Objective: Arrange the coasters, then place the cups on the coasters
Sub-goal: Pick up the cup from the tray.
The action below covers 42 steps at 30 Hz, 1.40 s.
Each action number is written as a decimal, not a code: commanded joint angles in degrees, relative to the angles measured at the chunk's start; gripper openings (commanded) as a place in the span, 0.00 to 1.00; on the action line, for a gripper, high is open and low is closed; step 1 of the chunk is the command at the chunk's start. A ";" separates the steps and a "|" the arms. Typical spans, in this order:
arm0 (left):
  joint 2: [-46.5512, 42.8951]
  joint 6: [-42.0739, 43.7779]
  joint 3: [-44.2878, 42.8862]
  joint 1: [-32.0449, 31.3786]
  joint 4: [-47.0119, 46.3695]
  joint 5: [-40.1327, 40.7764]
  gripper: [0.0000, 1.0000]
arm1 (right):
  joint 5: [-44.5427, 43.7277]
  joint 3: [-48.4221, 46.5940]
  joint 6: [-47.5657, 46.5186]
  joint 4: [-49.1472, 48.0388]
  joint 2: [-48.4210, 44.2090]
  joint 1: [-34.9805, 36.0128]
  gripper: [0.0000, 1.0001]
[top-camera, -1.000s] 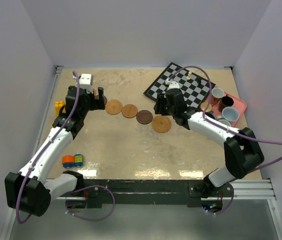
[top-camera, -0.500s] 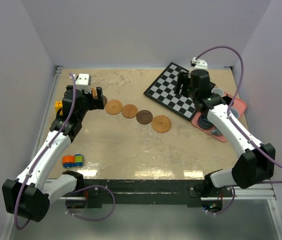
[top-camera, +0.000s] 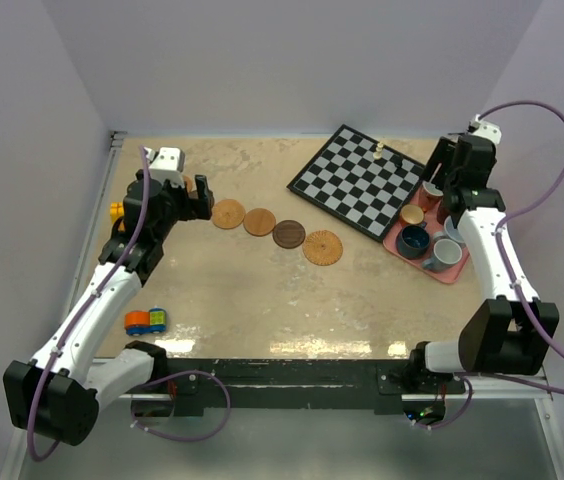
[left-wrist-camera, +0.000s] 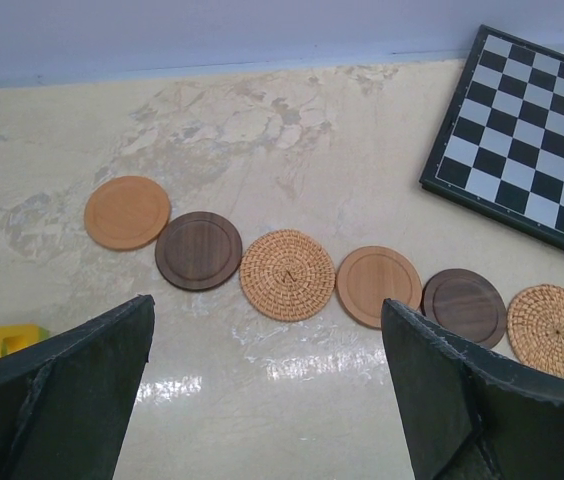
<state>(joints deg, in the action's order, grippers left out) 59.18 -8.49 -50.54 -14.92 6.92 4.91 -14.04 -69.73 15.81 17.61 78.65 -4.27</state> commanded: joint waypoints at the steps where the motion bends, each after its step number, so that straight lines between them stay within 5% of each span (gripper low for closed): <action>1: -0.82 -1.18 -0.34 -1.34 -1.82 -0.60 1.00 | -4.06 1.35 0.18 -1.60 -1.39 -0.56 0.75; 6: -0.29 -0.65 -0.61 -4.24 -1.21 1.06 1.00 | -7.58 6.80 0.36 -4.69 -3.69 -0.82 0.75; 13: -0.82 -0.03 -0.96 -7.32 -0.59 1.95 1.00 | -8.89 9.88 1.15 -6.09 3.08 -1.44 0.62; 42: -1.43 0.23 -1.14 -7.67 -0.24 3.00 1.00 | -14.60 10.14 0.88 -6.80 13.19 -3.37 0.34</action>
<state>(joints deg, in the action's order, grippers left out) 59.11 -8.43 -50.54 -22.28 7.86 7.29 -25.65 -58.57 16.36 11.99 91.72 -7.51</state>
